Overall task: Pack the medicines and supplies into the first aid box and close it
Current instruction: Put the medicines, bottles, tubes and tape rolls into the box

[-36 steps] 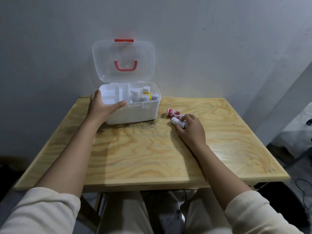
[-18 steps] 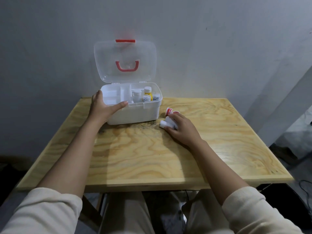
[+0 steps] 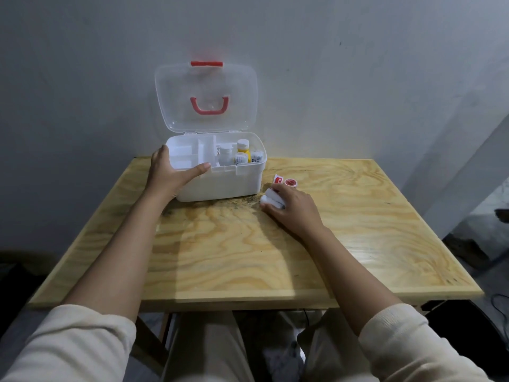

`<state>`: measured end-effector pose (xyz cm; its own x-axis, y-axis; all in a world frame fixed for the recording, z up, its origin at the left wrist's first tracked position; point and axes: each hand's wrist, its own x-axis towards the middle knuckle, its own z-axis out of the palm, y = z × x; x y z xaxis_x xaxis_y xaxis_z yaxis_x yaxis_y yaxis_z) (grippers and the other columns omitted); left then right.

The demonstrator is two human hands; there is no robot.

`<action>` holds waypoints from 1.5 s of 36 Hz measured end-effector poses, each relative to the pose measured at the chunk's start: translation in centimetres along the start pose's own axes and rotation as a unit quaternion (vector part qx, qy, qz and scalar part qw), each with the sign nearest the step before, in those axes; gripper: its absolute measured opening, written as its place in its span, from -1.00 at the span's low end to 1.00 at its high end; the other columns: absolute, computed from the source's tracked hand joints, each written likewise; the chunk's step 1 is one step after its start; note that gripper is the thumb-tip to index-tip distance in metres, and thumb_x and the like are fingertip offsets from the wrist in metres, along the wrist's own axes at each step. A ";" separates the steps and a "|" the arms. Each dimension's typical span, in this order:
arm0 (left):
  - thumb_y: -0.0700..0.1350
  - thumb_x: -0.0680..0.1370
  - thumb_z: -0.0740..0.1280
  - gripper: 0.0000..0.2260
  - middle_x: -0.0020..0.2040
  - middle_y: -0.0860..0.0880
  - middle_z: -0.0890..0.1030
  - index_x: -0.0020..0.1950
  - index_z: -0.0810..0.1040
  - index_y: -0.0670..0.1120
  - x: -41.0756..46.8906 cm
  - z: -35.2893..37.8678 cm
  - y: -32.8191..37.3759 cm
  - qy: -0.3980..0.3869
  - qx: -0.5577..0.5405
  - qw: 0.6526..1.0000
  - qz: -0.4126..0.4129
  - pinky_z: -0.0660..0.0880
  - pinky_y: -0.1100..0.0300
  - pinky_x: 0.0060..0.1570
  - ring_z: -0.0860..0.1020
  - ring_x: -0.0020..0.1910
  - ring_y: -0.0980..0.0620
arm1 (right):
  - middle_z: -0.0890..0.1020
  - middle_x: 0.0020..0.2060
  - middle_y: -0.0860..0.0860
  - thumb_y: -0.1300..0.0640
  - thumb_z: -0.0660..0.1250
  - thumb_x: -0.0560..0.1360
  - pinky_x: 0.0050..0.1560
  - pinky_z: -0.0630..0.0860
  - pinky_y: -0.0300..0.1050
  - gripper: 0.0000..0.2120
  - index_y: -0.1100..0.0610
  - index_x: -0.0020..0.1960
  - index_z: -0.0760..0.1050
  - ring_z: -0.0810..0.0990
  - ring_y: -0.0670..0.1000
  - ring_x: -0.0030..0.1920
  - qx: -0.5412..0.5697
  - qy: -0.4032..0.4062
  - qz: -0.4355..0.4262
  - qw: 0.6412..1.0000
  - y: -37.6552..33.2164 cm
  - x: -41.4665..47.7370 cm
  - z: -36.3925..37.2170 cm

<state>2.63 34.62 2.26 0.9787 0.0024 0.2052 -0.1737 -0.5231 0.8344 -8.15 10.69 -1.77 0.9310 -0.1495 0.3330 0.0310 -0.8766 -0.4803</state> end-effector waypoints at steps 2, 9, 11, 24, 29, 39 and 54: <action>0.18 0.36 0.50 -0.06 0.56 -0.07 0.13 0.56 0.11 -0.14 0.0 0.0 0.0 0.002 0.001 1.000 0.002 0.18 0.12 0.40 0.16 0.52 -0.04 | 0.63 0.08 -0.02 -0.05 0.30 0.46 0.03 0.48 0.02 -0.68 0.00 0.19 0.47 0.57 0.08 0.05 0.017 -0.014 0.002 1.000 -0.1 -0.1 -0.3; 0.20 0.34 0.51 -0.06 0.55 -0.06 0.15 0.56 0.14 -0.11 0.2 0.0 -0.4 0.001 -0.002 1.000 0.008 0.21 0.08 0.41 0.17 0.51 -0.04 | 0.61 -0.02 0.11 0.01 0.28 0.48 -0.08 0.46 -0.04 -0.72 0.17 0.08 0.51 0.51 0.12 -0.01 0.036 -0.049 0.025 0.998 0.2 0.3 -0.3; 0.21 0.33 0.51 -0.05 0.55 -0.06 0.14 0.56 0.13 -0.11 0.2 0.0 -0.4 0.001 -0.001 1.000 0.006 0.21 0.06 0.44 0.17 0.51 -0.04 | 0.62 -0.08 0.10 0.01 0.25 0.47 -0.10 0.51 -0.01 -0.75 0.16 0.02 0.52 0.53 0.13 -0.06 0.021 -0.047 0.023 0.998 0.1 0.4 -0.3; 0.24 0.31 0.51 -0.04 0.54 -0.08 0.15 0.54 0.15 -0.13 0.5 -0.2 -0.8 -0.018 0.001 1.000 0.004 0.22 -0.01 0.45 0.18 0.51 -0.06 | 0.57 0.11 0.05 -0.04 0.18 0.51 -0.16 0.30 -0.11 -0.73 0.05 0.13 0.46 0.47 0.14 0.09 -0.093 -0.017 -0.022 0.995 -0.1 -0.4 0.3; 0.34 0.22 0.49 0.04 0.52 -0.08 0.18 0.52 0.18 -0.11 0.4 -0.6 -0.7 -0.040 -0.008 0.999 -0.004 0.27 -0.05 0.43 0.21 0.49 -0.07 | 0.59 0.01 0.03 -0.02 0.17 0.49 -0.24 0.30 -0.13 -0.80 0.01 0.04 0.46 0.50 0.16 0.00 -0.071 0.012 -0.020 0.997 -0.2 -0.6 0.3; 0.16 0.28 0.57 -0.06 0.51 -0.03 0.20 0.52 0.19 -0.07 0.6 -0.8 -1.1 -0.061 -0.031 0.998 0.015 0.30 0.03 0.39 0.24 0.46 -0.03 | 0.61 -0.03 0.11 0.01 0.31 0.48 -0.15 0.41 -0.10 -0.68 0.03 0.22 0.48 0.54 0.15 -0.04 0.066 0.119 0.032 0.990 -1.3 0.4 -2.5; 0.29 0.10 0.59 -0.04 0.36 0.08 0.42 0.39 0.32 0.03 0.0 -1.5 -1.4 -0.053 -0.054 0.996 0.051 0.41 0.02 0.30 0.41 0.31 0.05 | 0.61 0.11 0.15 -0.06 0.31 0.48 0.05 0.51 -0.03 -0.55 0.19 0.26 0.46 0.57 0.13 0.12 0.206 0.056 -0.024 0.977 -15.1 10.3 -3.2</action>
<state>2.70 36.67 1.85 0.9603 -0.1399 0.2412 -0.2781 -0.4209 0.8634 -0.17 20.88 11.50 0.8798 -0.1818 0.4391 0.2394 -0.6286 -0.7399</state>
